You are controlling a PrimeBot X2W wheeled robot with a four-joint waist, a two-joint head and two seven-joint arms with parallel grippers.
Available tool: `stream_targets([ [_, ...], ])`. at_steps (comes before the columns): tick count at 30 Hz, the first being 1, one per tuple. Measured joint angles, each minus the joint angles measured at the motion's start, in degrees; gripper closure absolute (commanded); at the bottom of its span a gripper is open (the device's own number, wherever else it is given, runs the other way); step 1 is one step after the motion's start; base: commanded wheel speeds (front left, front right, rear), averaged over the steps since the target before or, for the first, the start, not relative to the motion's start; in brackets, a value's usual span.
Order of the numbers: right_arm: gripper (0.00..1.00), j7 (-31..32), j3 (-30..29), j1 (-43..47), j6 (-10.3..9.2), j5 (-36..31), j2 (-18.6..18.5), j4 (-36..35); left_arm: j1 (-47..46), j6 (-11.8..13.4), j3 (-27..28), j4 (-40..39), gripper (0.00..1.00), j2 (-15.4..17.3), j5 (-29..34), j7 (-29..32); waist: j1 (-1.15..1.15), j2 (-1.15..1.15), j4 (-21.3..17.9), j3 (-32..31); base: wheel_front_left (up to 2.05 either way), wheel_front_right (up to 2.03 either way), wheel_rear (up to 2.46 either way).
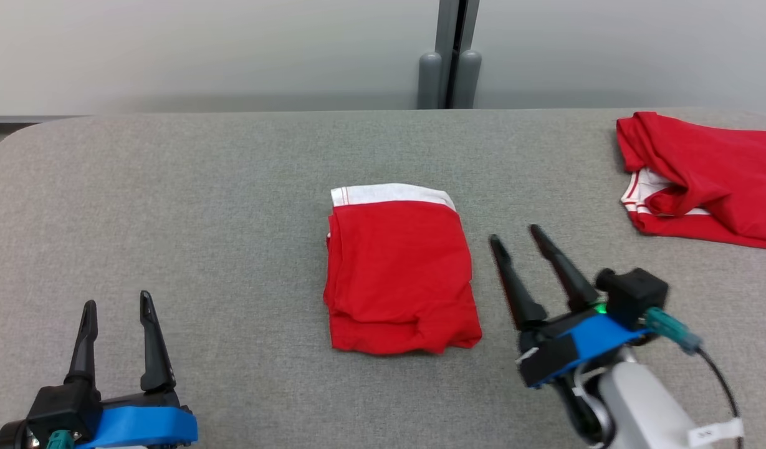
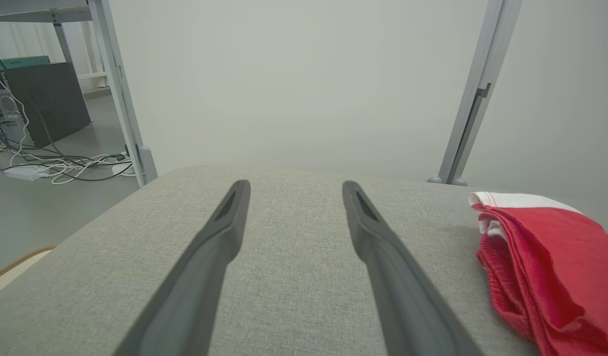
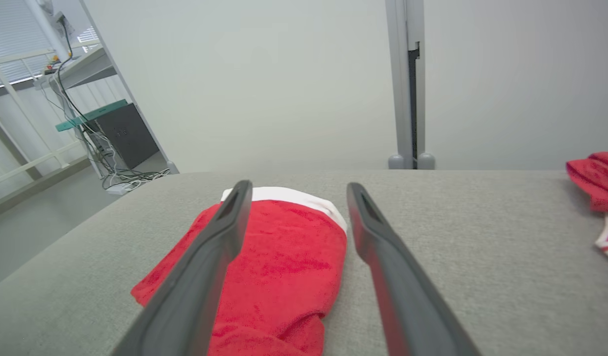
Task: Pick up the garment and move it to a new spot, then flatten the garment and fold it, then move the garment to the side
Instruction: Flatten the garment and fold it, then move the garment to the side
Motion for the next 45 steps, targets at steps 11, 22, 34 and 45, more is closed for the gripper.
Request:
stream_targets([
  [11,0.0,0.01,-16.3,10.59,0.01,-9.04,0.18,-6.79,1.21,0.05,-0.27,-0.11,0.0,0.01,0.83,-0.01,0.0,0.0,-1.39,-2.13,0.0,0.0,0.0],
  [22,0.0,0.01,-18.24,16.61,0.01,-13.91,2.02,-6.82,4.09,-0.73,-0.88,1.59,0.0,-0.02,1.72,0.0,-0.01,0.0,-0.77,-5.47,0.0,0.0,0.0],
  [34,0.0,0.01,-18.83,17.22,0.01,-13.86,2.21,-4.46,5.63,0.03,-2.11,1.37,0.0,-0.01,1.97,0.0,0.0,0.0,0.0,-6.66,0.0,0.0,0.0],
  [45,0.0,0.01,-18.45,17.22,0.01,-13.76,2.22,-3.48,5.67,0.11,-2.3,1.22,0.0,0.0,1.69,0.0,0.0,0.0,-0.17,-6.63,0.0,0.0,0.0],
])
